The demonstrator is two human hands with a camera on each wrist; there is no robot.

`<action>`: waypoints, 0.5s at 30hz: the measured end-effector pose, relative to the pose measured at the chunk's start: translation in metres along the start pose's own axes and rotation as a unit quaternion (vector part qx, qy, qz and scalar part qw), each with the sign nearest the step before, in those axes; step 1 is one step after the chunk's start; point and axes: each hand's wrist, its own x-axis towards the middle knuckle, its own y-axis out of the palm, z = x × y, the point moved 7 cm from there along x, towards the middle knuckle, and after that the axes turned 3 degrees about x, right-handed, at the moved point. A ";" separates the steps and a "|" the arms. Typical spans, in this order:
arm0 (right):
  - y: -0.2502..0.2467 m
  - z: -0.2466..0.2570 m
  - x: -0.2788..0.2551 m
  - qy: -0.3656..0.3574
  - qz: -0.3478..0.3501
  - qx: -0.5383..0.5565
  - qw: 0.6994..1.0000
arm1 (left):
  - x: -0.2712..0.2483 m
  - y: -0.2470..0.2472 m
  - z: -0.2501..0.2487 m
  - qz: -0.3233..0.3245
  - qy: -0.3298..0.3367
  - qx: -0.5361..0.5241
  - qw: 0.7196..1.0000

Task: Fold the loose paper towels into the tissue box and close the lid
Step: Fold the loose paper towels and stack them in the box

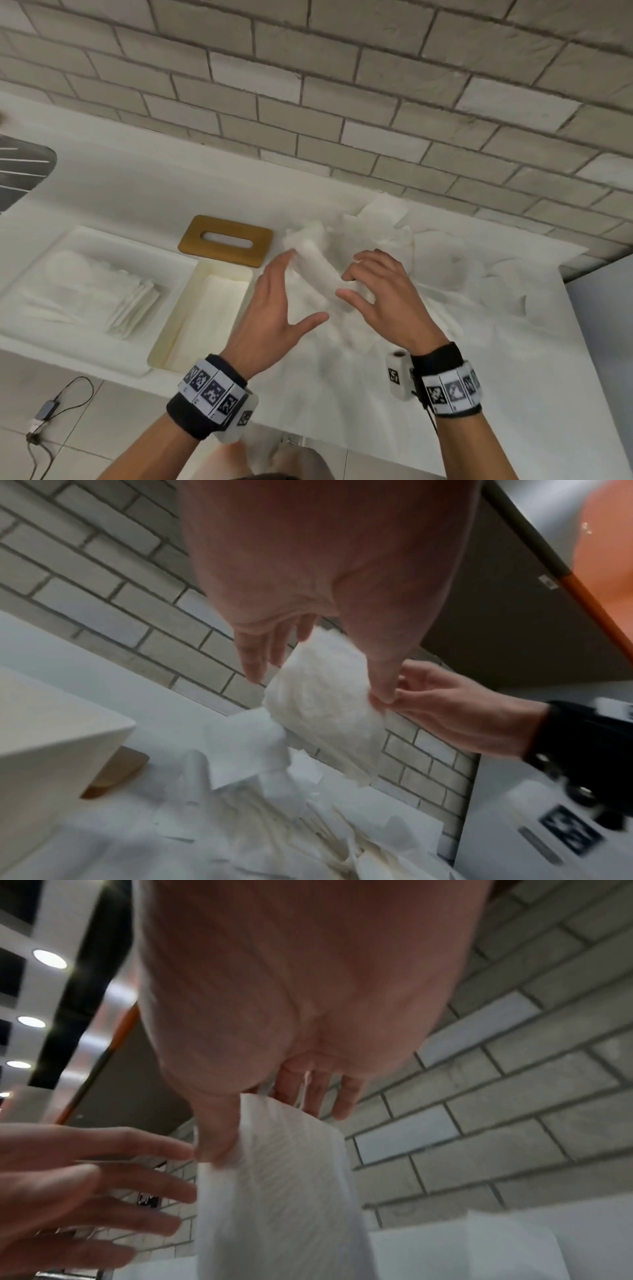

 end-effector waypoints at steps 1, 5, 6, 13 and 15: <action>-0.005 0.007 -0.008 -0.015 0.002 -0.008 1.000 | 0.003 0.000 -0.003 -0.007 -0.004 -0.035 0.999; -0.012 0.022 -0.037 -0.044 -0.012 -0.006 0.999 | 0.008 0.002 -0.011 0.001 -0.036 -0.137 0.990; -0.012 0.021 -0.045 -0.028 -0.015 0.011 0.999 | 0.008 0.004 -0.009 0.012 -0.048 -0.139 0.989; 0.035 -0.030 -0.145 0.320 -0.062 0.248 0.912 | -0.029 0.035 0.021 0.042 -0.114 -0.150 0.981; 0.049 -0.020 -0.174 0.373 -0.163 0.334 0.850 | -0.044 0.041 0.029 0.047 -0.121 -0.157 0.979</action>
